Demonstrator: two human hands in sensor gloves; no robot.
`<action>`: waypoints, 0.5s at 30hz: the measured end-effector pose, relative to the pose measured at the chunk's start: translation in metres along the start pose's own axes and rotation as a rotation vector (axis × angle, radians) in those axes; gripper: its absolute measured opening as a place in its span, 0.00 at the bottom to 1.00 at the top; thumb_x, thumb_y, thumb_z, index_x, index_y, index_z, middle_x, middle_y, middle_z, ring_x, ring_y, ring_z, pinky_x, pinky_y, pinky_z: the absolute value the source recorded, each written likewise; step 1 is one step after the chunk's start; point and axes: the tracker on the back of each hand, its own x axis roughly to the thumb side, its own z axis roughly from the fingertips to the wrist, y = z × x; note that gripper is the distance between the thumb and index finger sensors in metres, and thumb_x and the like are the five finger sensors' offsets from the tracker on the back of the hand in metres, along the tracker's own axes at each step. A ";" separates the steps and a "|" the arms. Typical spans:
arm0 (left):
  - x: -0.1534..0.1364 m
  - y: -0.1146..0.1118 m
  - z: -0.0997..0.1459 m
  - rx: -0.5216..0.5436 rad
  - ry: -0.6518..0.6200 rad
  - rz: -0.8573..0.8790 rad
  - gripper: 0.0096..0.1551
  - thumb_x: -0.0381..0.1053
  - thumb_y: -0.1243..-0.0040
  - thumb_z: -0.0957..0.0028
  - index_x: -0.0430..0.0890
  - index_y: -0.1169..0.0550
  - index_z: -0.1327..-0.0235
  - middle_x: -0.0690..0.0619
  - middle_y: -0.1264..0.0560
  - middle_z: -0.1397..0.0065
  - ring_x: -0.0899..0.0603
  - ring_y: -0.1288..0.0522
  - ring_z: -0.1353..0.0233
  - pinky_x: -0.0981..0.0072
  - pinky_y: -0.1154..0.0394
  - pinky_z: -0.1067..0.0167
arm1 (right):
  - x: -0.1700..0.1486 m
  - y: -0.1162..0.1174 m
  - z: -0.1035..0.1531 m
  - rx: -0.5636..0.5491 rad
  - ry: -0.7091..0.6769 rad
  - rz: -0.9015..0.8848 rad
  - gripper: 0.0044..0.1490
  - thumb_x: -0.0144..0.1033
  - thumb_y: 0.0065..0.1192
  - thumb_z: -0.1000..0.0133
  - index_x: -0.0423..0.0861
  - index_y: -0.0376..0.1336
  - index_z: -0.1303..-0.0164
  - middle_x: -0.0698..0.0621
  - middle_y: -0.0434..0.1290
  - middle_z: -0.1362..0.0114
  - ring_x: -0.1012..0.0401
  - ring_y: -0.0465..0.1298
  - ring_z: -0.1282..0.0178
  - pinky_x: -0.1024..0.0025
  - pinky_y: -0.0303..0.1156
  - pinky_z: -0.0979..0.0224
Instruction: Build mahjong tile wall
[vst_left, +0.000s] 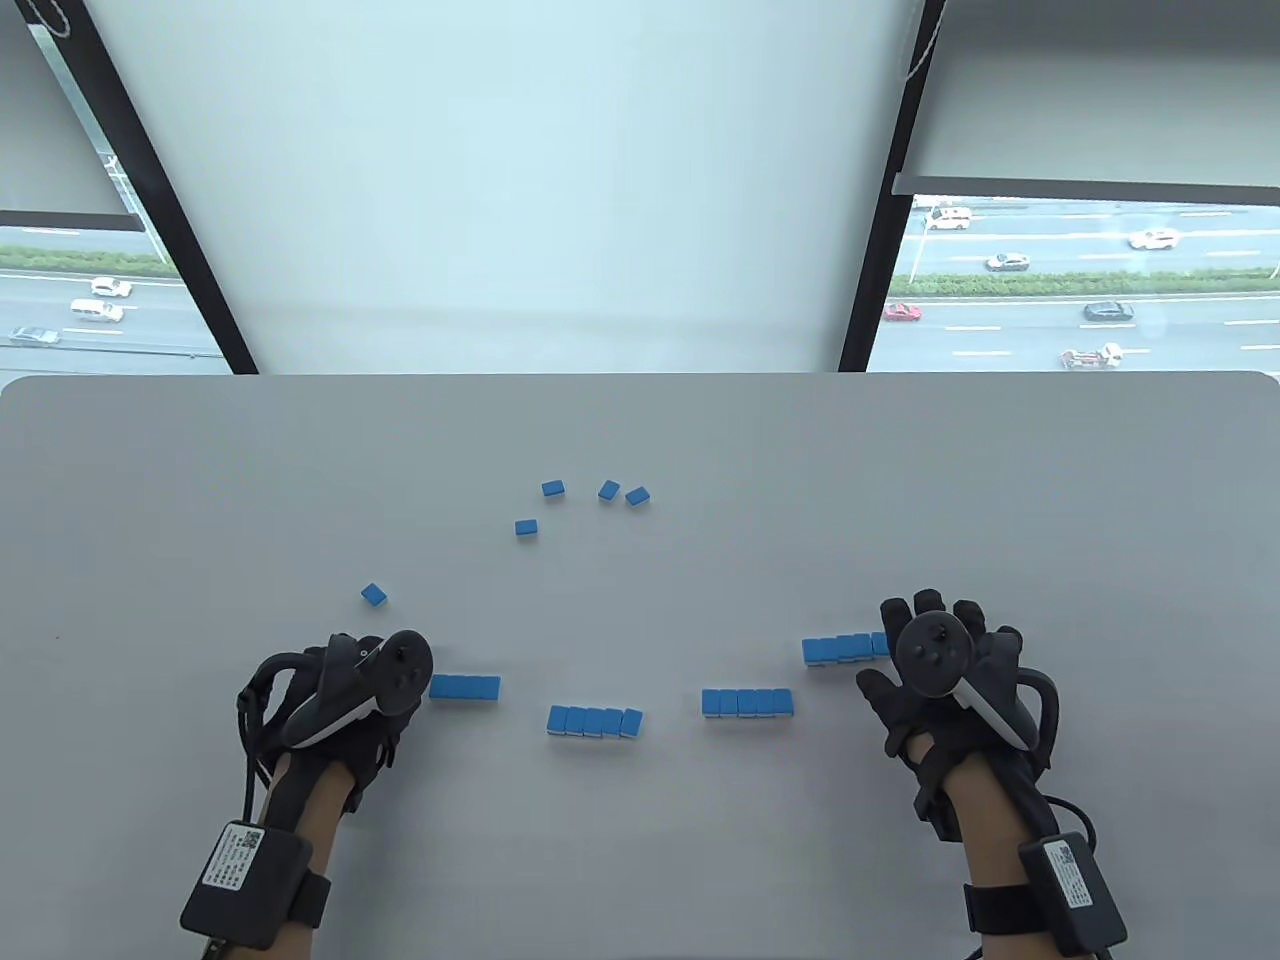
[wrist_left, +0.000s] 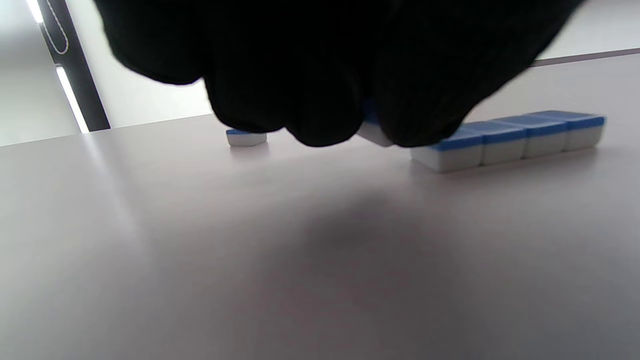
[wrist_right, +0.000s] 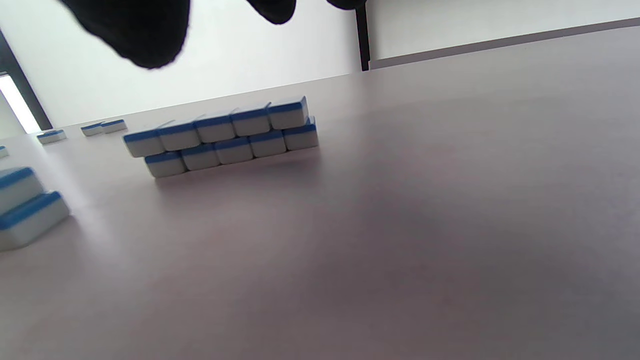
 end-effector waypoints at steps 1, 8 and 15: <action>0.001 -0.003 -0.001 -0.006 -0.005 0.001 0.33 0.56 0.28 0.58 0.51 0.21 0.37 0.55 0.18 0.39 0.44 0.21 0.39 0.41 0.26 0.36 | 0.000 0.000 0.000 -0.001 0.001 -0.001 0.51 0.62 0.57 0.52 0.58 0.43 0.22 0.51 0.39 0.16 0.41 0.37 0.19 0.35 0.30 0.28; 0.004 -0.008 -0.006 -0.022 -0.003 -0.008 0.32 0.55 0.29 0.56 0.54 0.22 0.36 0.56 0.19 0.38 0.44 0.22 0.37 0.41 0.27 0.35 | 0.000 0.000 0.000 0.000 0.004 0.002 0.51 0.62 0.57 0.52 0.58 0.43 0.22 0.51 0.39 0.16 0.41 0.37 0.19 0.35 0.30 0.28; 0.004 -0.007 -0.005 -0.043 -0.005 0.002 0.31 0.54 0.29 0.56 0.57 0.23 0.36 0.58 0.20 0.37 0.44 0.22 0.36 0.42 0.27 0.35 | 0.000 0.001 0.000 0.006 0.004 0.008 0.51 0.62 0.57 0.52 0.58 0.43 0.22 0.51 0.39 0.16 0.41 0.37 0.19 0.35 0.30 0.28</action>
